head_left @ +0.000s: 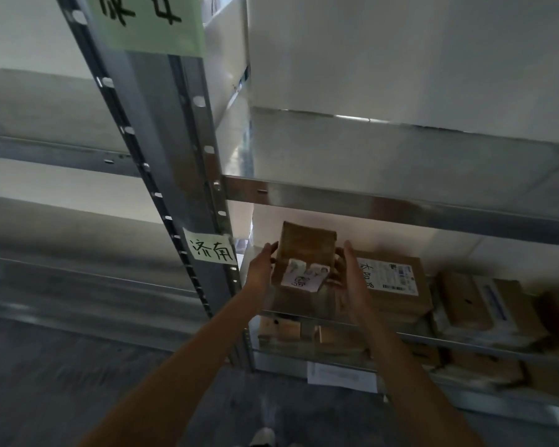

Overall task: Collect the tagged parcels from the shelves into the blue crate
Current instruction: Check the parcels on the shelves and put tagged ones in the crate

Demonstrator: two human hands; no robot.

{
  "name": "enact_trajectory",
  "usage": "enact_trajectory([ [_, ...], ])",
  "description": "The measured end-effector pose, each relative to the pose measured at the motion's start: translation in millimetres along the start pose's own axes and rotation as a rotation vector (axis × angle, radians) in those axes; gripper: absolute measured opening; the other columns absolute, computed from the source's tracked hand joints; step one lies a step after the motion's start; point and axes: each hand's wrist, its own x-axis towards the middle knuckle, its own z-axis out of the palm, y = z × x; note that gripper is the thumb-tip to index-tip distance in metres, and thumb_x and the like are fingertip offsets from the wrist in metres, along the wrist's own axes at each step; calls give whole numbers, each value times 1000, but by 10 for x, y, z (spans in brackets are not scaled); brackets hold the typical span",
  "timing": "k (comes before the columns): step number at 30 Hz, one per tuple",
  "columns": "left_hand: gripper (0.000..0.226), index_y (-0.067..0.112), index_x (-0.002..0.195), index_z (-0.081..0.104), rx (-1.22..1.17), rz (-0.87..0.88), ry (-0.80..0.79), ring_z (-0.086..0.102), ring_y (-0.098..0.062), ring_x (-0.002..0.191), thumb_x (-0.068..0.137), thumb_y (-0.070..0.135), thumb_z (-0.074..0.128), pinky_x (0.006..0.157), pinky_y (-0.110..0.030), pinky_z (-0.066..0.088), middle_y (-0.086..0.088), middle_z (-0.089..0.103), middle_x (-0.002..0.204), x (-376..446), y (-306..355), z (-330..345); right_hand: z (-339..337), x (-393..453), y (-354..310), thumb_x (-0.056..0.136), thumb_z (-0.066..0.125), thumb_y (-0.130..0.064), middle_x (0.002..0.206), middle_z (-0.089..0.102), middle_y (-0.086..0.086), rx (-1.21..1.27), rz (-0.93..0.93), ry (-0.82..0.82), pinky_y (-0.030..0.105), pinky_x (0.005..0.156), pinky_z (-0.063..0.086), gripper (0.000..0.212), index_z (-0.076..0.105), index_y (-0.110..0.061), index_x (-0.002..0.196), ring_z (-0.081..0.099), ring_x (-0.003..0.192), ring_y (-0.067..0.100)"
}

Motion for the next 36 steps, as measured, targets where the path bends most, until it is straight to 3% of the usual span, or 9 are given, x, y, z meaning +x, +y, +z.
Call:
enact_trajectory([
  [5,38,23,81,53,-12,66,-1,59,-11,71,104,38,26,60,-21,44,-2,63,80,-23,60,94,-10,-66,-148,90,48,-60,110,72,6,-44,-34,-79,32,73,50,54,62,-18,121,67,92,23],
  [9,44,19,101,55,3,74,-46,57,-9,75,104,44,19,64,-19,47,2,61,88,-66,62,64,-7,-80,-217,94,47,-54,104,74,6,-83,-43,-68,39,87,53,45,65,-18,115,68,99,27],
  [15,56,10,129,53,39,143,-97,61,-9,80,100,51,28,49,-9,50,-6,63,108,-99,101,45,51,-106,-349,95,42,-56,101,71,7,-221,-73,-24,37,83,53,42,66,-23,102,66,92,25],
  [17,58,11,127,56,59,158,-138,66,-20,90,95,57,39,60,-16,56,-8,66,112,-118,121,60,49,-126,-363,88,52,-61,102,70,8,-233,-104,-33,39,86,55,49,61,-16,107,66,96,26],
  [20,56,20,134,50,162,169,-218,61,-29,110,92,57,45,91,-42,54,-9,63,122,-162,155,84,28,-177,-423,86,67,-35,98,66,6,-164,-113,-12,21,62,55,40,50,-9,112,66,86,18],
  [24,55,32,135,42,211,122,-259,54,-27,117,89,60,50,98,-50,47,-3,57,127,-158,208,59,-30,-172,-488,86,70,-31,107,63,7,-131,-154,26,13,54,51,56,37,-14,127,65,85,11],
  [27,80,35,129,33,263,106,-293,50,-24,122,66,71,66,98,-51,42,0,53,132,-149,206,5,-2,-172,-582,82,73,-38,106,67,11,-246,-176,-17,19,54,53,56,44,-18,125,70,81,15],
  [32,89,48,137,22,-24,133,-358,62,-29,111,70,40,80,90,-57,52,-6,60,123,-120,129,-48,-9,-96,-766,84,63,-52,110,68,4,-576,-241,-6,25,69,54,53,55,-20,126,66,89,15],
  [36,69,34,136,39,-399,138,-294,58,-40,115,77,41,74,89,-59,51,-14,54,133,-141,0,1,-123,-174,-719,93,51,-51,135,54,5,-346,-303,235,18,80,42,59,46,-16,140,54,106,10],
])
